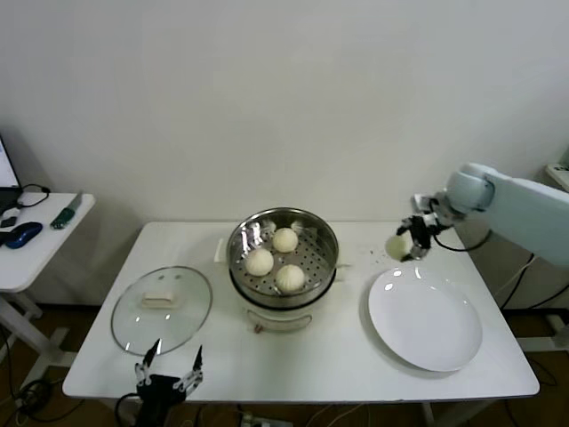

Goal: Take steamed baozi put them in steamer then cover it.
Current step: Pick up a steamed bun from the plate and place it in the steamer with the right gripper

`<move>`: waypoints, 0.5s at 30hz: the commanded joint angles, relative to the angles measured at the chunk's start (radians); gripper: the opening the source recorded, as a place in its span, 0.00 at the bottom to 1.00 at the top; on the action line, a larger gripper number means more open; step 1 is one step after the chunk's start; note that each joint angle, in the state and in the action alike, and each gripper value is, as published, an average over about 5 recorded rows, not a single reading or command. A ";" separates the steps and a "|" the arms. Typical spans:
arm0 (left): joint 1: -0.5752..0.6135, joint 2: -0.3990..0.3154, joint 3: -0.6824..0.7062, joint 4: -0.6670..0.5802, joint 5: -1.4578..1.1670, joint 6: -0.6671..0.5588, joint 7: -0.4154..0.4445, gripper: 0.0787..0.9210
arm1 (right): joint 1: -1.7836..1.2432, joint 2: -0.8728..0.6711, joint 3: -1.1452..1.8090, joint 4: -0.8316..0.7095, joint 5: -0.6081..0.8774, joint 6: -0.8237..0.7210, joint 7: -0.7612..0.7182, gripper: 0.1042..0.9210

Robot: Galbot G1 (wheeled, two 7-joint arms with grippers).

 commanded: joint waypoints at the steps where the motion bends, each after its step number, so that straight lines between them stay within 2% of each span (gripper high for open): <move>1: -0.009 0.000 0.012 0.007 0.001 -0.001 0.004 0.88 | 0.285 0.245 -0.241 -0.002 0.451 -0.082 0.074 0.73; 5: -0.026 -0.010 0.012 0.009 0.000 0.001 0.006 0.88 | 0.317 0.330 -0.311 -0.014 0.530 -0.097 0.084 0.73; 15: -0.052 0.003 0.003 0.028 -0.010 -0.007 0.008 0.88 | 0.212 0.484 -0.323 -0.022 0.503 -0.148 0.141 0.73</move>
